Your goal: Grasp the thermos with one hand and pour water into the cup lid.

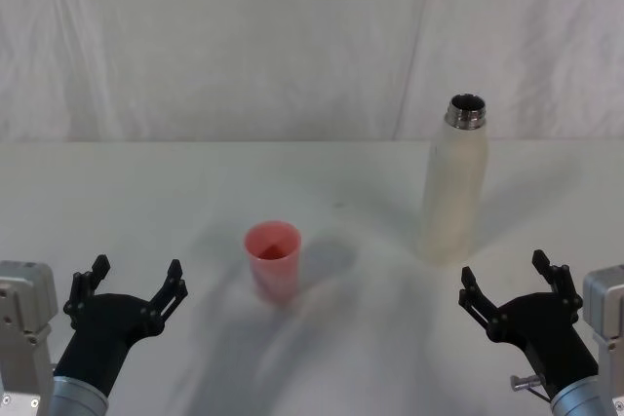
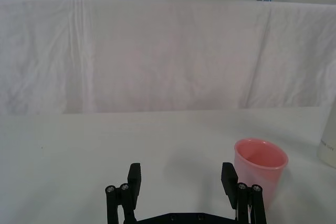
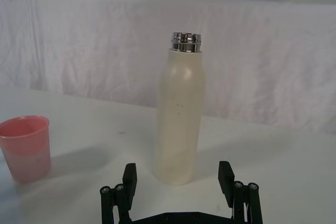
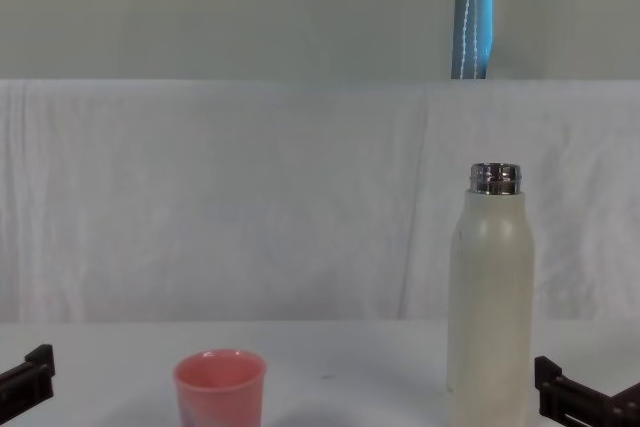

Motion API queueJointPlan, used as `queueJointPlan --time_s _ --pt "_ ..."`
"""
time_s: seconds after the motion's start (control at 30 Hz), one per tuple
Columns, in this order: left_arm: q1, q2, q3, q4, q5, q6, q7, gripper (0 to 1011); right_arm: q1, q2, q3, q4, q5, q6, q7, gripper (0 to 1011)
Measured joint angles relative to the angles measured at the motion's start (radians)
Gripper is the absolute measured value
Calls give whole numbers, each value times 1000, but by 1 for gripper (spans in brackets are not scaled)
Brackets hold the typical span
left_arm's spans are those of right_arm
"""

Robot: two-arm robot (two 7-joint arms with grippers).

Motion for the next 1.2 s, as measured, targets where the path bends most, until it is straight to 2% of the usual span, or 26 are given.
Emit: queueJointPlan --time_s 1.2 --pt "0 0 0 0 0 0 0 1001 0 0 0 0 0 0 0 1002"
